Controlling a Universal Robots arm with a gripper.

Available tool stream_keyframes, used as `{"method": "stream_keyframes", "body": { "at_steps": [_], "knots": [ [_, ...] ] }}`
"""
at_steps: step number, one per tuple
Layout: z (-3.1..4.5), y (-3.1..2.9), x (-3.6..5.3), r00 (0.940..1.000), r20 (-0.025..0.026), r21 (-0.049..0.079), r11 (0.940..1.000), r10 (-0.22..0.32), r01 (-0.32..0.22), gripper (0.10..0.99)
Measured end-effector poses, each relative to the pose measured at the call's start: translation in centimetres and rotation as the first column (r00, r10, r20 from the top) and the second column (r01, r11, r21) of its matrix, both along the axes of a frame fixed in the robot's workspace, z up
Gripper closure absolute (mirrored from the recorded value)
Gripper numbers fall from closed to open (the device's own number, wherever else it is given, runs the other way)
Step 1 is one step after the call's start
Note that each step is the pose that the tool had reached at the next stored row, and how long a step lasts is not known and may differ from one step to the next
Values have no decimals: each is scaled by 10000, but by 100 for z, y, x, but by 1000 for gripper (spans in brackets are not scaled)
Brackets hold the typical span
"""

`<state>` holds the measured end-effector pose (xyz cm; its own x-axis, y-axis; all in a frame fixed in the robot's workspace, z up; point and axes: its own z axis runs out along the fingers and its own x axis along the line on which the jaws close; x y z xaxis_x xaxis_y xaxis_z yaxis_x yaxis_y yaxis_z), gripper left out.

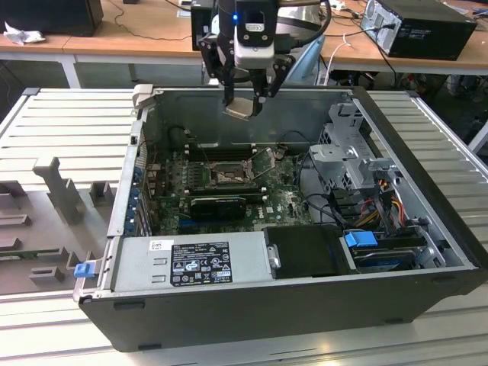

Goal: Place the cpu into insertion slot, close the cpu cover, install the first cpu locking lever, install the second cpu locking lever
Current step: 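Place the cpu into insertion slot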

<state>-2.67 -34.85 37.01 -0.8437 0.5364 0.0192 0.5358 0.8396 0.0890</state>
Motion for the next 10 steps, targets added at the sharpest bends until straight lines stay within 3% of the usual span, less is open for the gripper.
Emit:
{"method": "stream_keyframes", "body": {
  "at_steps": [10],
  "knots": [
    [-2,0,0,9965,1,-13,9965,-830,830,557]
  ]
}}
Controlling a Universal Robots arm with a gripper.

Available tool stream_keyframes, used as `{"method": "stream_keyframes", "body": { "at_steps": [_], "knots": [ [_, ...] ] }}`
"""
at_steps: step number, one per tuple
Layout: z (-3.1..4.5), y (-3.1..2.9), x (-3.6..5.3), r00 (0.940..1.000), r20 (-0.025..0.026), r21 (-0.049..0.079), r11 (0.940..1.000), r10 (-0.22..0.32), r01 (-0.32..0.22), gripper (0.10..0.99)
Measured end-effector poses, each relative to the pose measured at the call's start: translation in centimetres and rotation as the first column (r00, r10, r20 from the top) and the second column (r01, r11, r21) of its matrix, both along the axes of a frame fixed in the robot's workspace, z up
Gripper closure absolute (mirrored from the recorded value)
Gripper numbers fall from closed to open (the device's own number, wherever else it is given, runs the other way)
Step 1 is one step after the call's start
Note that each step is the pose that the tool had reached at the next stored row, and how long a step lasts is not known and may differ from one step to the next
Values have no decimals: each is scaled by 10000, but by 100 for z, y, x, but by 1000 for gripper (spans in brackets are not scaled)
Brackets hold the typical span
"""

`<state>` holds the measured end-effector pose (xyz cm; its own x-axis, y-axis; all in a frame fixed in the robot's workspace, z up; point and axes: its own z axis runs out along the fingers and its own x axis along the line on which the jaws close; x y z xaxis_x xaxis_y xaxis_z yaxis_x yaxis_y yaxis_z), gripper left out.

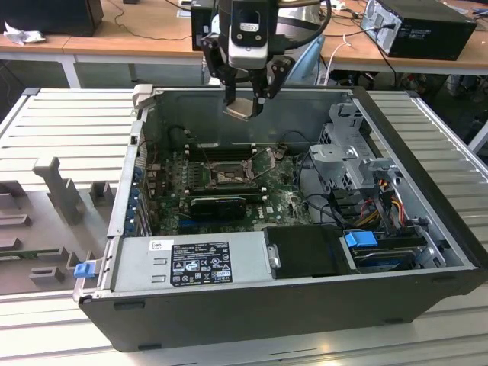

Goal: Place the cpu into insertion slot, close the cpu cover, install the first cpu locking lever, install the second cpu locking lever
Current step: 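Place the cpu into insertion slot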

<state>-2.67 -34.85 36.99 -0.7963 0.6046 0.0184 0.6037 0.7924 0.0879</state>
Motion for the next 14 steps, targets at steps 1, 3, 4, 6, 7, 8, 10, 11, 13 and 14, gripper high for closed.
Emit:
{"method": "stream_keyframes", "body": {
  "at_steps": [1,3,4,6,7,8,10,11,13,14],
  "knots": [
    [0,0,0,10000,0,-1,10000,-65,65,557],
    [0,0,0,9998,0,-5,9998,-200,200,557],
    [-1,0,0,9996,0,-6,9996,-274,274,557],
    [-1,0,0,9988,0,-12,9988,-492,492,557],
    [-1,0,0,9984,0,-14,9984,-573,573,557],
    [-1,0,0,9977,0,-15,9977,-678,678,557],
    [-2,0,0,9961,0,-15,9961,-885,885,557],
    [-2,0,0,9949,0,-15,9949,-1009,1009,557],
    [-2,0,0,9933,0,-15,9933,-1156,1156,557],
    [-2,0,0,9922,0,-16,9922,-1250,1250,557]
  ]
}}
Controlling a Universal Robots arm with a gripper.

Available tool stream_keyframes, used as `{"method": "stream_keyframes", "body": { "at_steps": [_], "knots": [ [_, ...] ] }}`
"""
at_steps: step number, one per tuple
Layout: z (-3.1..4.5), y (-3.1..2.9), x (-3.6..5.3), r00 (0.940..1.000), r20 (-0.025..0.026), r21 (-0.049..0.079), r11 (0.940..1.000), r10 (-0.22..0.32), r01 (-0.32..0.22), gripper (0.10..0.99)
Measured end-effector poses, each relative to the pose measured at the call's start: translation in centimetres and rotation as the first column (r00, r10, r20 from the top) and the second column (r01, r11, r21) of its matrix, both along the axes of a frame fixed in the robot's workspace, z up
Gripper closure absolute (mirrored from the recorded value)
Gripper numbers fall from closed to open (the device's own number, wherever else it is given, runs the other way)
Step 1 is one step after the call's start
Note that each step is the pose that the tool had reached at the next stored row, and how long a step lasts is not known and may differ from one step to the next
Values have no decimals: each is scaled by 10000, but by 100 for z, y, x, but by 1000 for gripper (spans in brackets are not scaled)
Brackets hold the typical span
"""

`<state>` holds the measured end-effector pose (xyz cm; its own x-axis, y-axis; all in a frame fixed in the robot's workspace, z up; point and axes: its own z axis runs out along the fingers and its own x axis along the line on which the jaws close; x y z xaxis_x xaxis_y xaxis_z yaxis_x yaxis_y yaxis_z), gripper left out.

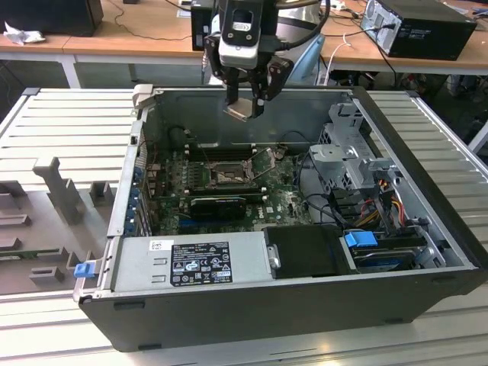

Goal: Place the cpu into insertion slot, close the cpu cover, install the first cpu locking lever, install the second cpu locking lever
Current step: 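Place the cpu into insertion slot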

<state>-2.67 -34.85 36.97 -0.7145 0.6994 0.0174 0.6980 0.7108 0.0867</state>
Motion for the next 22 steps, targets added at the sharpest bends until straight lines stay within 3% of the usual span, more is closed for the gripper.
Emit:
{"method": "stream_keyframes", "body": {
  "at_steps": [14,22],
  "knots": [
    [-3,0,0,9948,0,-4,9948,-1014,1014,557],
    [-5,0,0,9847,0,-6,9847,-1741,1741,557]
  ]
}}
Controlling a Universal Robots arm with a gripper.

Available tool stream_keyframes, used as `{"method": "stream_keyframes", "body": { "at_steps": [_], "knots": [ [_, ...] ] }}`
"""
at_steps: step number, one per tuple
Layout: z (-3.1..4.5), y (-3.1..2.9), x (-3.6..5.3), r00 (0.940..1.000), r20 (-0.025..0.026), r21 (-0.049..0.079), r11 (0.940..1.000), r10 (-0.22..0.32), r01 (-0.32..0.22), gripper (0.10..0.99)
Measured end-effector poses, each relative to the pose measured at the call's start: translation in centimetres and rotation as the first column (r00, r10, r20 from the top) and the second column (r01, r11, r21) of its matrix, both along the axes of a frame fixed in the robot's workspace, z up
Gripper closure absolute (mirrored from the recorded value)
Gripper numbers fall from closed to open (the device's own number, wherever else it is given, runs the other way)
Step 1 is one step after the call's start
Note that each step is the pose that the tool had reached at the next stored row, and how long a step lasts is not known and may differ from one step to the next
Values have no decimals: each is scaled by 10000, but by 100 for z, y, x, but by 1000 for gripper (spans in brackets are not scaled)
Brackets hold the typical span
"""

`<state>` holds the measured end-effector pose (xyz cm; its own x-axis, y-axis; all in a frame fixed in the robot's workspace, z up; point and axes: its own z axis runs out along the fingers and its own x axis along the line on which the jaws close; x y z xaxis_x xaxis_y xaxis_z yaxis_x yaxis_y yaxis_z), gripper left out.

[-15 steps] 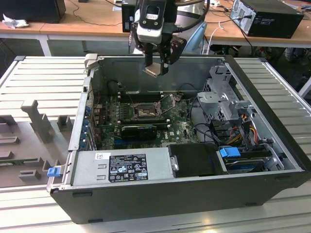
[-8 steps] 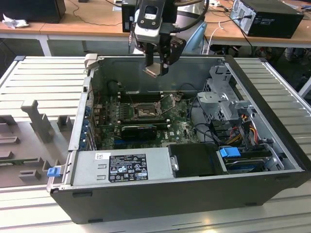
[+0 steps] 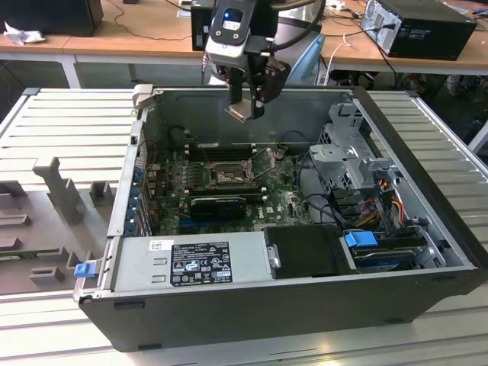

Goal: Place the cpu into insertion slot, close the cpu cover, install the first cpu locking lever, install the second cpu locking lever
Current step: 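Place the cpu into insertion slot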

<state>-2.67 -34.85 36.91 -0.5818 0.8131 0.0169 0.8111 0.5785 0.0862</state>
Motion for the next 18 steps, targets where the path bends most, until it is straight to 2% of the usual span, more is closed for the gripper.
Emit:
{"method": "stream_keyframes", "body": {
  "at_steps": [11,15,18],
  "knots": [
    [-5,0,0,9958,1,-1,9958,-918,918,557],
    [-7,0,0,9921,0,-2,9921,-1253,1253,557],
    [-8,0,0,9870,0,-4,9870,-1605,1605,557]
  ]
}}
